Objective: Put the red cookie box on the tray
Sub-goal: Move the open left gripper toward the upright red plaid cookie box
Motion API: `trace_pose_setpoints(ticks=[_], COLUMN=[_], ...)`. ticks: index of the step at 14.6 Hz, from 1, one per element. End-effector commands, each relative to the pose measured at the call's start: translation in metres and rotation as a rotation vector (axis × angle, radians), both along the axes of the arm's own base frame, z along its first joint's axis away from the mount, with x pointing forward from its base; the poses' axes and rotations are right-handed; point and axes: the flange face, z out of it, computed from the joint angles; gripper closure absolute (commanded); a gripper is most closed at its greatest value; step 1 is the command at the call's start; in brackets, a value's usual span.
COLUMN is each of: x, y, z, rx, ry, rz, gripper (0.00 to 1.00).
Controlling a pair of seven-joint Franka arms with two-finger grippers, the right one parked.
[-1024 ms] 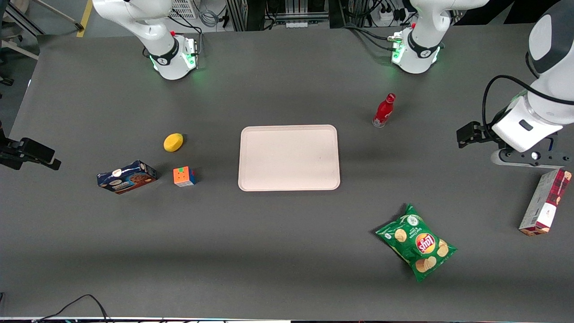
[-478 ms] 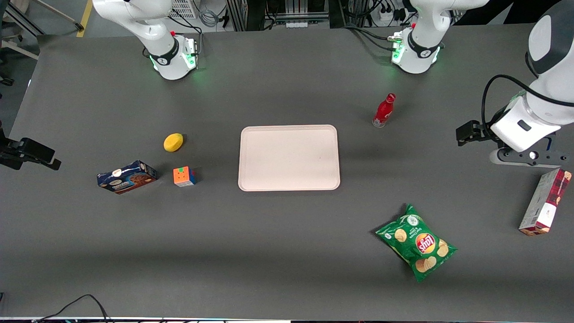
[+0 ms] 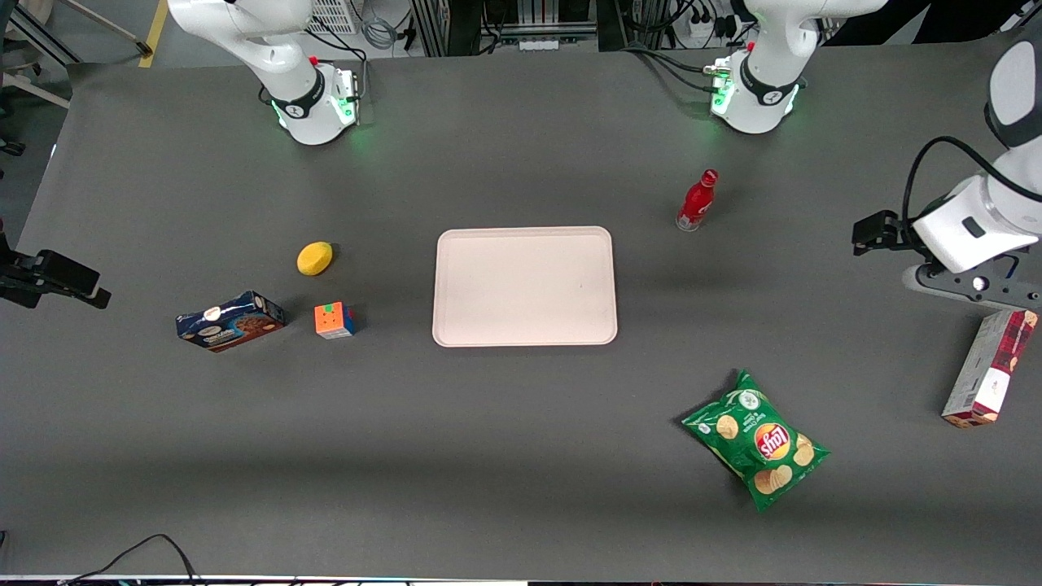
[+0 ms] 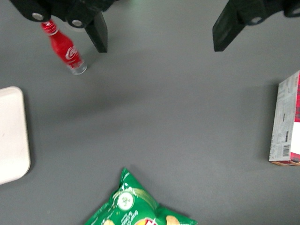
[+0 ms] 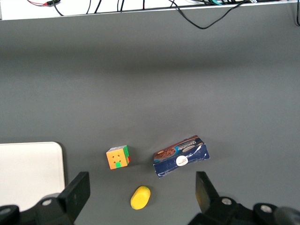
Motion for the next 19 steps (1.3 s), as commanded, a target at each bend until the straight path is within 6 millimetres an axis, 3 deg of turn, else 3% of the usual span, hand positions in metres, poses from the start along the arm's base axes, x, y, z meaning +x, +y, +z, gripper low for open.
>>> trace_pose_setpoints(ticks=[1, 5, 7, 9, 11, 14, 15, 19], x=[-0.006, -0.008, -0.011, -0.005, -0.007, -0.014, -0.007, 0.002], y=[0.040, 0.078, 0.116, 0.140, 0.169, 0.192, 0.195, 0.241], z=[-0.008, -0.016, -0.027, -0.033, -0.050, -0.083, -0.100, -0.152], rx=[-0.004, 0.049, 0.045, 0.048, 0.056, 0.055, 0.059, 0.040], ry=[0.023, 0.020, 0.004, -0.045, -0.066, -0.089, -0.081, -0.106], rz=[-0.098, -0.227, -0.274, -0.415, -0.458, -0.510, -0.520, -0.510], gripper=[0.00, 0.00, 0.00, 0.00, 0.00, 0.00, 0.00, 0.00])
